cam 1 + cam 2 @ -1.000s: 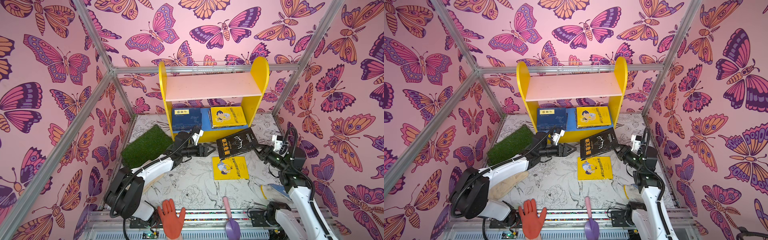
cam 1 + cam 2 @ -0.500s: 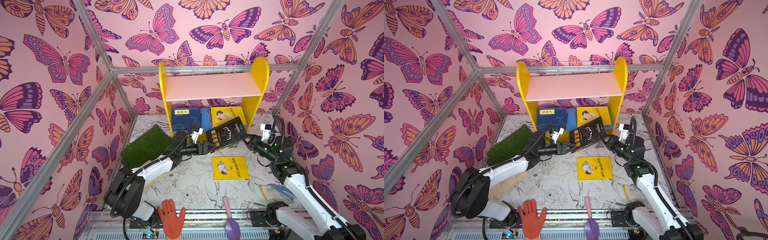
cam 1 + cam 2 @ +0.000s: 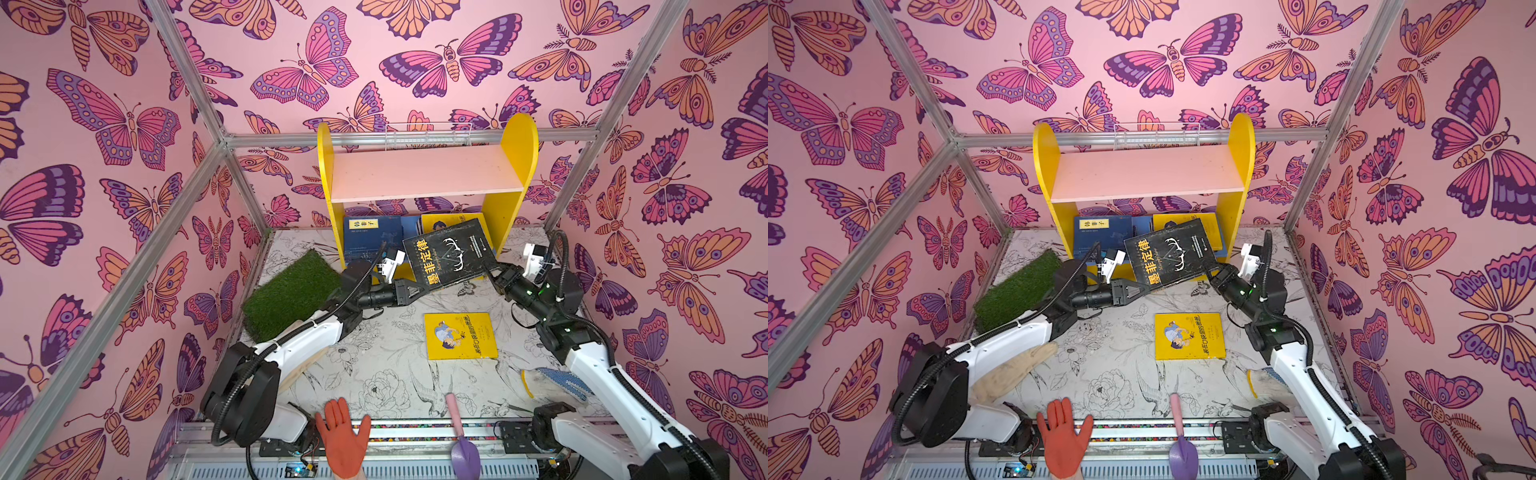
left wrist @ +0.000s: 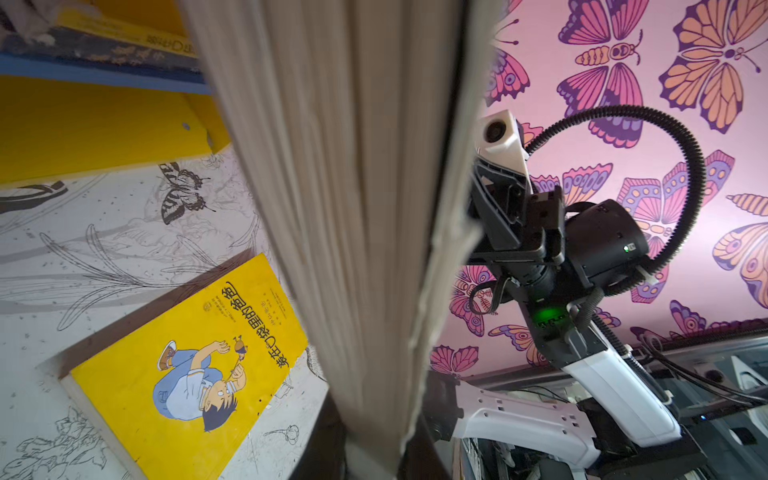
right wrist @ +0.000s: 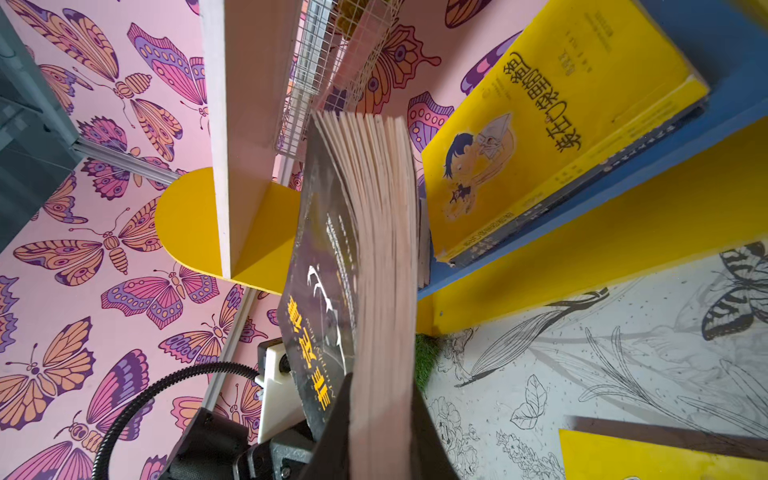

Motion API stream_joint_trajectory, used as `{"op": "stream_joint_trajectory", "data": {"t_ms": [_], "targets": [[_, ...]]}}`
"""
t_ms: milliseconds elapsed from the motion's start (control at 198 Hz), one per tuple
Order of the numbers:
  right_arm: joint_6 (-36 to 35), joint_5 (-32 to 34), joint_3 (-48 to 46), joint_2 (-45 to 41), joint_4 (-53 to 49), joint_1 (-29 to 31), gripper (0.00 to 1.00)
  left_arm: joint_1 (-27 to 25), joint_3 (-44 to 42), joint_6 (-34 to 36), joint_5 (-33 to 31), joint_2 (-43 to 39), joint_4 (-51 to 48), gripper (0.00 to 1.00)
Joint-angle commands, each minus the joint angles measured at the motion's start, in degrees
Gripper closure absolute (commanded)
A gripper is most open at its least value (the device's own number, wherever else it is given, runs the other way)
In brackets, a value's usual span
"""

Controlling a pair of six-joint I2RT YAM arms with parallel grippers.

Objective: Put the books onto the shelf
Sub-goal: 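Carry the black book onto the shelf with the left gripper while the right withdraws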

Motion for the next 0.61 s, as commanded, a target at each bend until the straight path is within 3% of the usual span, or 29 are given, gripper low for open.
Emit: {"op": "stream_joint_trajectory", "data": {"t_ms": [0, 51, 162, 349, 601], "targets": [[-6.8, 2.9, 2.6, -0.2, -9.4, 1.1, 0.73, -0.2, 5.9, 4.8, -10.1, -1.6, -6.8, 1.00], [-8.3, 5.6, 3.0, -0.7, -13.0, 1.0, 0.62, -0.2, 8.6, 6.2, -10.6, -0.3, -9.6, 1.00], [-9.4, 12.1, 2.6, -2.6, -18.5, 0.8, 0.54, 0.0, 14.7, 7.5, -12.1, 3.3, -13.7, 1.00], [-10.2, 19.6, 1.2, -7.2, -25.6, 0.1, 0.52, 0.1, 25.8, 10.4, -9.9, 11.4, -19.7, 1.00], [-12.6, 21.4, 0.3, -11.4, -31.0, -1.6, 0.52, 0.4, 37.8, 13.3, -8.4, 20.6, -28.0, 1.00]]}}
